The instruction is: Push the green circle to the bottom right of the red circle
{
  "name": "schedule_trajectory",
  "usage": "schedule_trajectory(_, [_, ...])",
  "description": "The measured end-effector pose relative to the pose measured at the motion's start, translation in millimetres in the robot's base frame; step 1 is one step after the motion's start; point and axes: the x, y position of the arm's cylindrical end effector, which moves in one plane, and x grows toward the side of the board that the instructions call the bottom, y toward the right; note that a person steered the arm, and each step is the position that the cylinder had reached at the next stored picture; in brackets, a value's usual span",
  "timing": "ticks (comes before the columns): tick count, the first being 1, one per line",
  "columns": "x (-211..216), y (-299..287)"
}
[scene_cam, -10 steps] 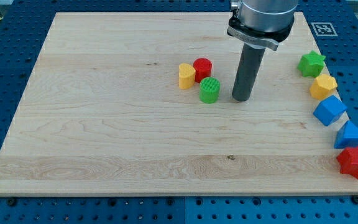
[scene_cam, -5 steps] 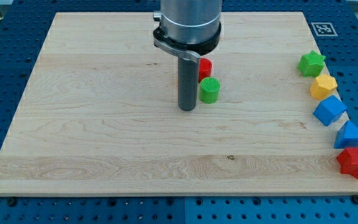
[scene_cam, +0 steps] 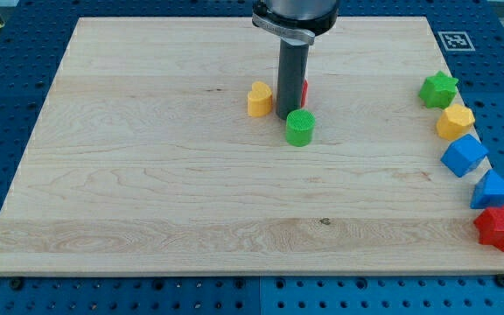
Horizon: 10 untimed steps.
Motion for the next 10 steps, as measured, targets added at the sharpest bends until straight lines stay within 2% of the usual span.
schedule_trajectory(1, [27.8,-24.4])
schedule_trajectory(2, [43.4,-21.9])
schedule_trajectory(3, [49.3,13.7])
schedule_trajectory(4, [6.6,23.1])
schedule_trajectory(5, [1.9,23.1])
schedule_trajectory(7, [57.4,22.9])
schedule_trajectory(8, [65.7,28.2])
schedule_trajectory(10, [51.5,72.3])
